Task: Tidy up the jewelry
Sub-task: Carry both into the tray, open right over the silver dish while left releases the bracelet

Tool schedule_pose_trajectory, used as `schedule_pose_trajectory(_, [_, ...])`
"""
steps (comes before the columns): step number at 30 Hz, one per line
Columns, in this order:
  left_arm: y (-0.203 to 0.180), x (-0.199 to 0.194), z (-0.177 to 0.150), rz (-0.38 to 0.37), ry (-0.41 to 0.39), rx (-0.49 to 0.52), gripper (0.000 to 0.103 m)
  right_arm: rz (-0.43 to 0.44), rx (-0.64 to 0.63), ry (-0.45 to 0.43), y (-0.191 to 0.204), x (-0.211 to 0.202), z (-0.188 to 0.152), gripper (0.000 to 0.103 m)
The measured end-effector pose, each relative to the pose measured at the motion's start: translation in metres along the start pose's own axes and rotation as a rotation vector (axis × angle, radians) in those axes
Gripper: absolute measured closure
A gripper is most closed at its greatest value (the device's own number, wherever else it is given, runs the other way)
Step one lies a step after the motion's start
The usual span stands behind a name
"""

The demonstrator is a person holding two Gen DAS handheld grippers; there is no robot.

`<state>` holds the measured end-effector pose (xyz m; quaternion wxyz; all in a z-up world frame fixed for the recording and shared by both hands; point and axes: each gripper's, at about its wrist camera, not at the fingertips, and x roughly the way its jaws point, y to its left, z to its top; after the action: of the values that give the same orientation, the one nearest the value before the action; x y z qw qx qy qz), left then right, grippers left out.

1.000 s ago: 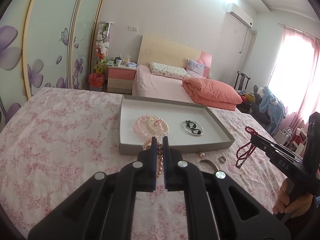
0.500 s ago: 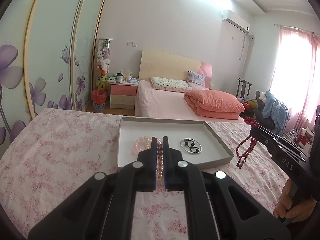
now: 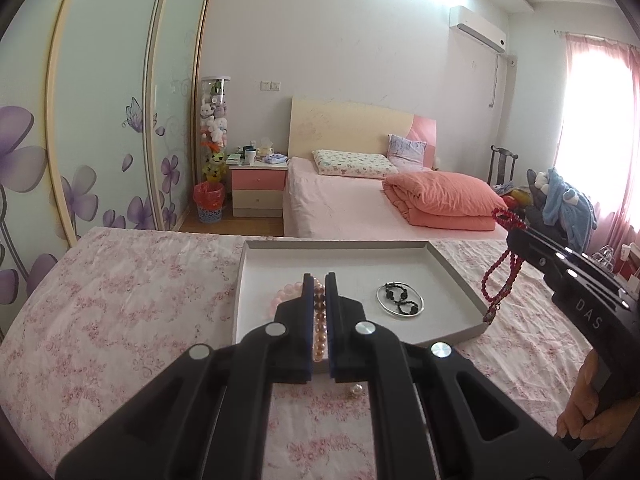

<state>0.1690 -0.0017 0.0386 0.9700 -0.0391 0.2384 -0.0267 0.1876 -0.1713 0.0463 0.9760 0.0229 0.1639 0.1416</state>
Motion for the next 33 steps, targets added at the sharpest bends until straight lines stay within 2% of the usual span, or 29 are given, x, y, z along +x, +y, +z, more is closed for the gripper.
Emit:
schedule_pose_trajectory(6, [-0.004, 0.033, 0.009, 0.053, 0.017, 0.027, 0.096, -0.022, -0.006, 0.001, -0.006, 0.028, 0.006, 0.090])
schedule_pose_trajectory(13, [-0.002, 0.072, 0.016, 0.089, 0.045, 0.037, 0.096, -0.017, 0.031, 0.064, -0.014, 0.067, 0.002, 0.090])
schedule_pose_trajectory(25, [0.003, 0.114, 0.024, 0.102, 0.081, 0.026, 0.096, -0.003, 0.065, 0.164, -0.018, 0.114, -0.008, 0.090])
schedule_pose_trajectory(33, [0.002, 0.127, 0.022, 0.074, 0.100, 0.010, 0.096, -0.007, 0.083, 0.226, -0.021, 0.127, -0.016, 0.090])
